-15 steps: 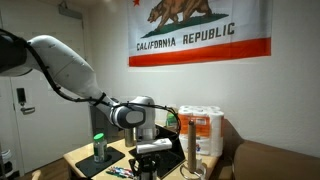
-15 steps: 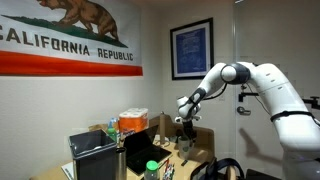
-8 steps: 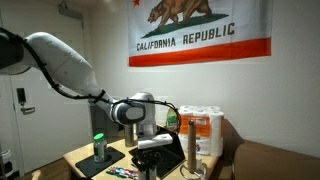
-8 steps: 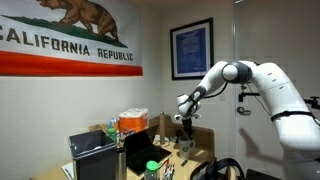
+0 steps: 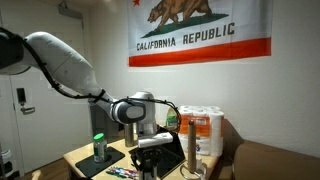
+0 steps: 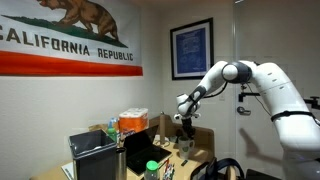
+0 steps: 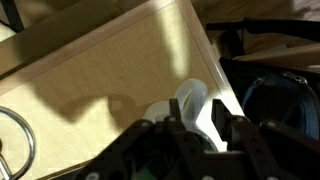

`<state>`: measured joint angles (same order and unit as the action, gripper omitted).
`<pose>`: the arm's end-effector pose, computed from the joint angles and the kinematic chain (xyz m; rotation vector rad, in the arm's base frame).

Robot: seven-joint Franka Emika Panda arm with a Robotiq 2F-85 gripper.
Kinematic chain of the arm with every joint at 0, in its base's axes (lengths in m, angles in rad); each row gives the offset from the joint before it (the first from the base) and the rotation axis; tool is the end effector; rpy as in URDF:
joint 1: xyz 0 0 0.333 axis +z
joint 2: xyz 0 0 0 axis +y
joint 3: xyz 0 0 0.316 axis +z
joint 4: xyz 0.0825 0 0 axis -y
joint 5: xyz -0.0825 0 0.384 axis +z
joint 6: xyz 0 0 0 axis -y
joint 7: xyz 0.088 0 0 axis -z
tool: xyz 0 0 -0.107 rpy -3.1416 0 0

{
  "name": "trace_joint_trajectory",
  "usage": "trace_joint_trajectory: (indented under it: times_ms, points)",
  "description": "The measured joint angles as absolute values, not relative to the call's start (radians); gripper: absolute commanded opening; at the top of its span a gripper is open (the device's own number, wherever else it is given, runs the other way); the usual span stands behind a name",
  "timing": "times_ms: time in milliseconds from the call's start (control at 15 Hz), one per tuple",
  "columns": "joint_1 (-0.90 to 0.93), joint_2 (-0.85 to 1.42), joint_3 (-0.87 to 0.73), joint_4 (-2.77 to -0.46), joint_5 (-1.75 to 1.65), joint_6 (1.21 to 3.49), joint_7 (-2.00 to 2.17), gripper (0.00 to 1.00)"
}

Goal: Move he mug to the left side of the desk

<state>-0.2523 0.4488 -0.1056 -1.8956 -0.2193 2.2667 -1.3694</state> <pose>0.5835 -0.2208 0.2612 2.5433 1.6803 -0.3199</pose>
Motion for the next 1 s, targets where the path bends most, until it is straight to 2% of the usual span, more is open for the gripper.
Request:
trace_joint_trajectory:
  times_ms: [267, 733, 800, 867, 1000]
  points:
    - [-0.252, 0.449, -0.106, -1.897, -0.226, 2.257, -1.369, 0.99]
    - [-0.248, 0.487, -0.103, -1.902, -0.226, 2.257, -1.369, 1.00]
    - [-0.250, 0.493, -0.103, -1.904, -0.226, 2.257, -1.369, 0.92]
    - [-0.252, 0.497, -0.103, -1.906, -0.226, 2.257, -1.369, 0.74]
    - [-0.256, 0.501, -0.106, -1.909, -0.226, 2.257, -1.369, 0.58]
